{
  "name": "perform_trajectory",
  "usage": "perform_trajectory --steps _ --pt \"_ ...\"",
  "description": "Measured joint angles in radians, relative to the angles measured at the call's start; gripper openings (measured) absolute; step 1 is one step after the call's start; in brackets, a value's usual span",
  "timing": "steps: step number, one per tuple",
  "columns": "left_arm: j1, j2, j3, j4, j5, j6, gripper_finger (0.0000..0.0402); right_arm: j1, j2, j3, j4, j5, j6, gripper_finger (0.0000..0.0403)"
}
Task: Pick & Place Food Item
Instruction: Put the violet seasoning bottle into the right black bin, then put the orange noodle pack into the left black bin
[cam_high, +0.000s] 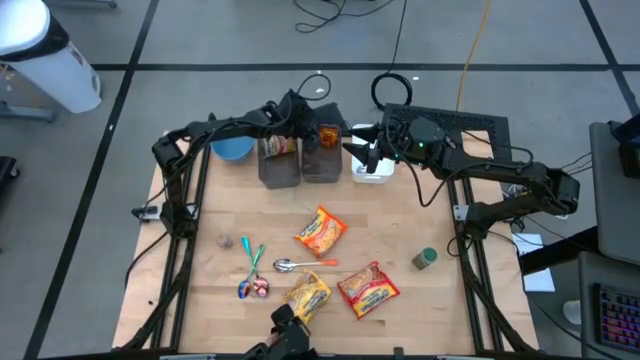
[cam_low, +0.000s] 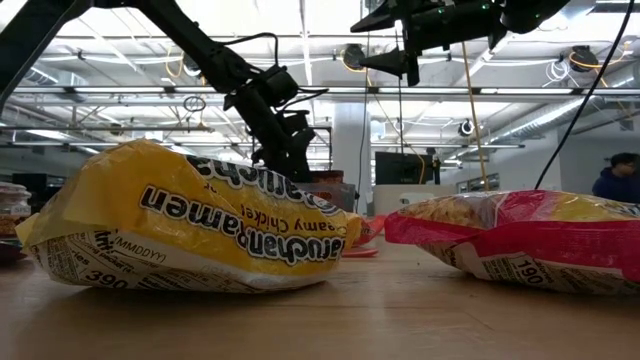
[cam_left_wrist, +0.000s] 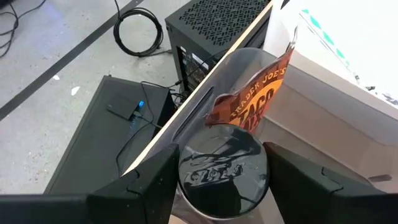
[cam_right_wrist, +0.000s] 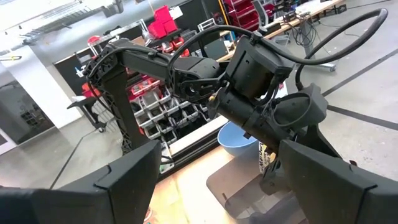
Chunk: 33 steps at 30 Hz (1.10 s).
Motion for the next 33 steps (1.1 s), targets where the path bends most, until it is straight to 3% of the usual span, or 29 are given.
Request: perform_trajectory --steps 6,21,26,33 --pt "0.000 0.000 0.000 -0.001 0.005 -0.001 0.0231 0.000 0.000 0.000 0.000 0.000 0.000 0.0318" --pt "0.000 -0.005 0.082 -0.092 0.036 0.031 0.0330 0.000 0.000 0.000 0.000 -0.003 0.000 0.0318" --pt "-0.001 -0.005 0.177 -0.221 -0.002 0.082 0.0326 0.000 0.000 0.000 0.001 -0.003 0.000 0.0318" --pt "-0.003 -0.006 0.327 -0.465 0.040 0.052 0.0300 0.000 0.000 0.000 0.001 -0.003 -0.004 0.0318"
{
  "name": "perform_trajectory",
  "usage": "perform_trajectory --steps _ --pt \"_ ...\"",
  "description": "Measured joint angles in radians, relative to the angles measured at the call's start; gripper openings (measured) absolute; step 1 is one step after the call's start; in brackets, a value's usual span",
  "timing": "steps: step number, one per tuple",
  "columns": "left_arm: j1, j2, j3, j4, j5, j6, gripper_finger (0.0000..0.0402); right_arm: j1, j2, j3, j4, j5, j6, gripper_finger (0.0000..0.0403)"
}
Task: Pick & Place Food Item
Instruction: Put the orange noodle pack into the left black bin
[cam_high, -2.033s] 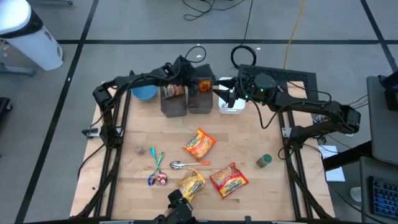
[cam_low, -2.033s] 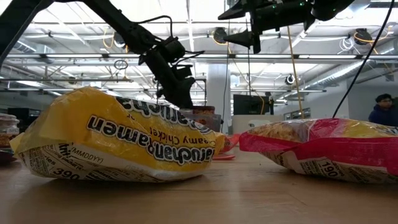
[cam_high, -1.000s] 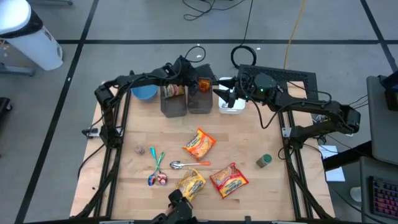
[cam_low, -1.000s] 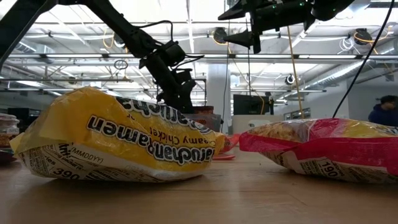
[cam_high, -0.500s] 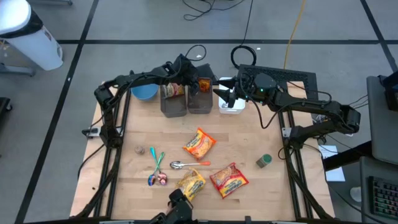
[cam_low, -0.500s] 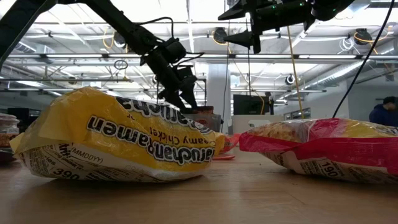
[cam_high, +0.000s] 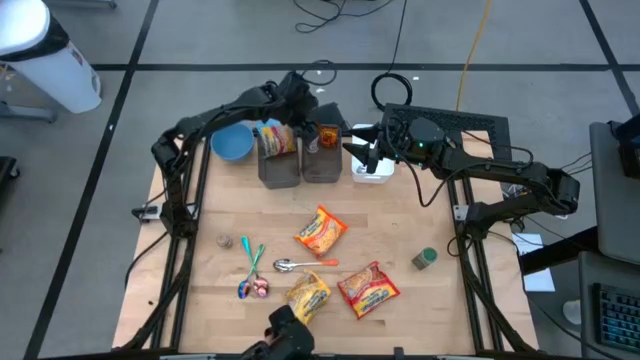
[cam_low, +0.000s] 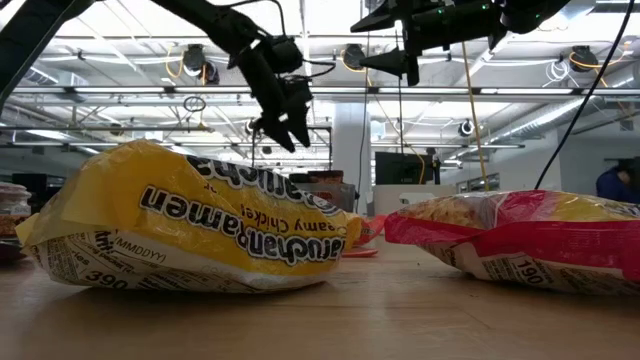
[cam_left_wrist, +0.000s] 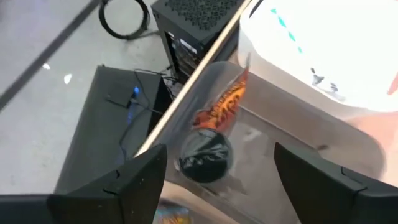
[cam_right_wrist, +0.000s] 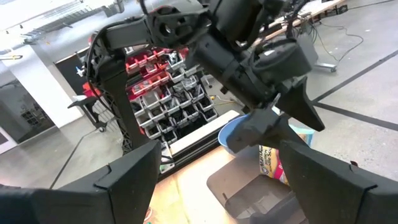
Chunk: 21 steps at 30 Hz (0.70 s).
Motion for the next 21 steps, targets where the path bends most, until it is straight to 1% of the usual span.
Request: perform_trajectory --steps 3,7,11,13,15,17,19,21 --pt "-0.012 0.000 0.043 -0.052 0.004 -0.011 0.0287 0.000 0.000 0.000 0.000 0.000 0.001 0.0318" --pt "-0.032 0.000 0.054 -0.015 0.005 -0.013 0.0269 0.000 0.000 0.000 0.000 -0.002 0.006 0.0318" --pt "-0.043 0.000 0.054 0.037 0.023 -0.174 0.0256 0.000 0.000 0.000 0.001 -0.013 0.039 0.0318" --pt "-0.042 -0.001 0.054 0.034 0.091 -0.245 0.0250 0.000 0.000 0.000 0.014 -0.060 0.031 0.0318" --pt "-0.034 -0.018 0.053 0.024 0.190 -0.307 0.0244 0.000 -0.005 0.000 0.037 -0.104 0.023 0.0318" --pt "-0.035 -0.056 0.053 0.030 0.270 -0.356 0.0238 0.000 -0.027 0.000 0.032 -0.136 0.007 0.0318" --pt "-0.045 -0.110 0.054 0.024 0.302 -0.382 0.0232 0.000 -0.065 0.000 0.005 -0.140 -0.019 0.0318" --pt "-0.068 -0.168 0.054 0.008 0.274 -0.390 0.0225 0.000 -0.117 0.000 -0.079 -0.136 -0.063 0.0318"
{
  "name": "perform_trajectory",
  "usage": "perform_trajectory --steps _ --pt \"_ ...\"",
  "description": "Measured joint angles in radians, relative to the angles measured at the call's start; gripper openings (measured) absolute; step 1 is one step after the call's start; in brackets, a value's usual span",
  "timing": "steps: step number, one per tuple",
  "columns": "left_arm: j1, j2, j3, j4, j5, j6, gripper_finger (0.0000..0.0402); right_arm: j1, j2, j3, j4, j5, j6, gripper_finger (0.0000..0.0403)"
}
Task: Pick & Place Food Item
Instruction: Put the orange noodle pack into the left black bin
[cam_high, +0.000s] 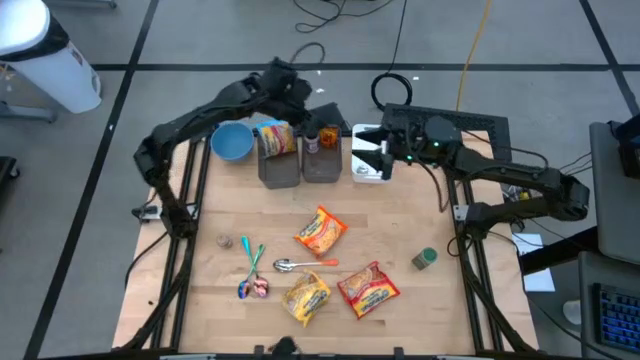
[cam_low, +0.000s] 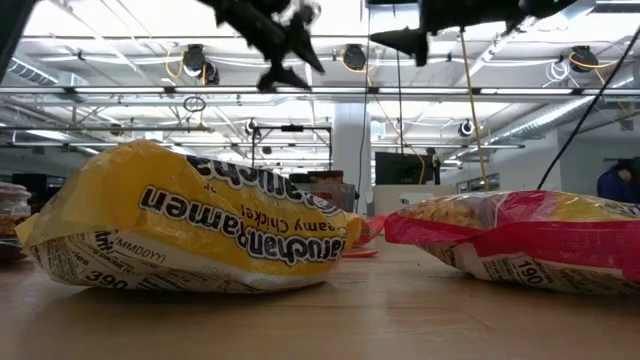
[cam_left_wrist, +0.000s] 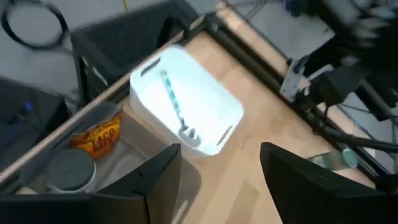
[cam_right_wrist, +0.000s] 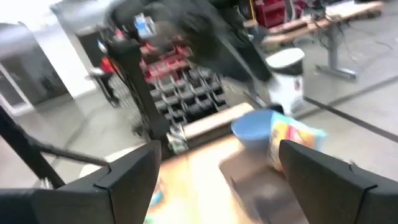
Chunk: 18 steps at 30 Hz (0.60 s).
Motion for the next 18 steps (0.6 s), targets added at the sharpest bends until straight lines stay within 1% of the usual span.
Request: perform_trajectory --steps 3,7,12,15,18 --pt "-0.055 -0.097 0.000 -0.030 -0.081 -0.030 0.0217 0.000 -0.078 0.000 -0.144 0.030 -0.056 0.0318" --pt "-0.144 -0.204 0.000 -0.019 -0.141 -0.085 0.0209 0.000 -0.158 0.000 -0.288 0.020 -0.042 0.0318" --pt "-0.279 -0.287 0.000 -0.068 -0.241 -0.146 0.0210 0.000 -0.211 0.000 -0.444 -0.098 0.024 0.0318" --pt "-0.368 -0.310 0.000 -0.152 -0.339 -0.190 0.0215 0.001 -0.212 0.000 -0.548 -0.182 0.056 0.0318" --pt "-0.448 -0.311 0.000 -0.226 -0.434 -0.254 0.0220 0.003 -0.196 0.000 -0.624 -0.223 0.059 0.0318"
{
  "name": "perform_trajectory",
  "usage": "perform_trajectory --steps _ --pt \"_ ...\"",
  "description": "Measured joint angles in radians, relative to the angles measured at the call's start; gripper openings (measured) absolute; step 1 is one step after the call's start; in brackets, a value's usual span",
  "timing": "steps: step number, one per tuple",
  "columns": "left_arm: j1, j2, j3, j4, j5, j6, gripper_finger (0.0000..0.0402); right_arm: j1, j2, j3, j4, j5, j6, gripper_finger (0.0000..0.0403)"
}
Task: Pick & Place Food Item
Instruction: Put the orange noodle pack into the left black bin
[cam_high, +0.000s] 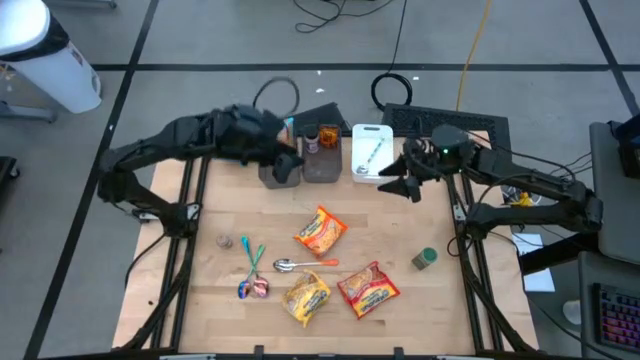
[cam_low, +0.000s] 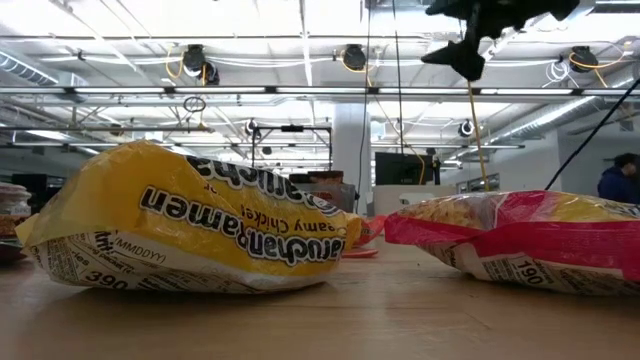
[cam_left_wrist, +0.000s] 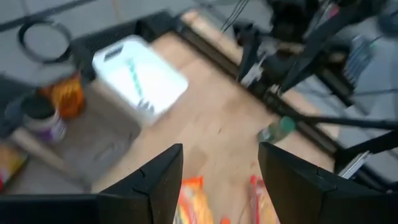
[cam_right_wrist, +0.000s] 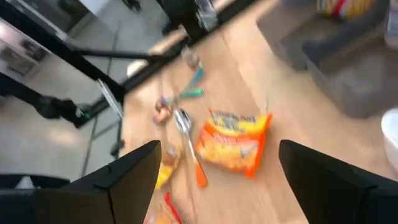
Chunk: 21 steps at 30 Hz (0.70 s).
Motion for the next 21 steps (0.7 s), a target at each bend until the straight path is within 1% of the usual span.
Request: perform_trajectory --steps 3,5,7,10,11,13,17,21 --pt "-0.067 0.006 -0.026 -0.027 -0.052 -0.067 0.0224 0.000 0.030 -0.001 -0.060 -0.019 -0.019 0.0318" --pt "-0.103 0.005 -0.079 -0.018 -0.053 -0.119 0.0225 0.000 0.046 -0.018 -0.047 -0.038 -0.025 0.0318" --pt "-0.144 0.003 -0.153 -0.015 -0.053 -0.176 0.0224 -0.001 0.062 -0.053 0.005 -0.074 -0.011 0.0318" --pt "-0.201 -0.018 -0.276 0.019 -0.054 -0.265 0.0218 0.000 0.089 -0.121 0.132 -0.127 0.063 0.0318" --pt "-0.217 -0.028 -0.317 0.056 -0.054 -0.298 0.0216 0.000 0.098 -0.142 0.182 -0.147 0.094 0.0318" --pt "-0.246 -0.057 -0.413 0.182 -0.059 -0.347 0.0210 0.000 0.121 -0.170 0.258 -0.169 0.151 0.0318" --pt "-0.274 -0.130 -0.596 0.468 -0.048 -0.402 0.0197 0.014 0.186 -0.197 0.301 -0.185 0.200 0.0318" --pt "-0.274 -0.195 -0.734 0.554 -0.013 -0.446 0.0186 0.054 0.249 -0.197 0.298 -0.208 0.199 0.0318"
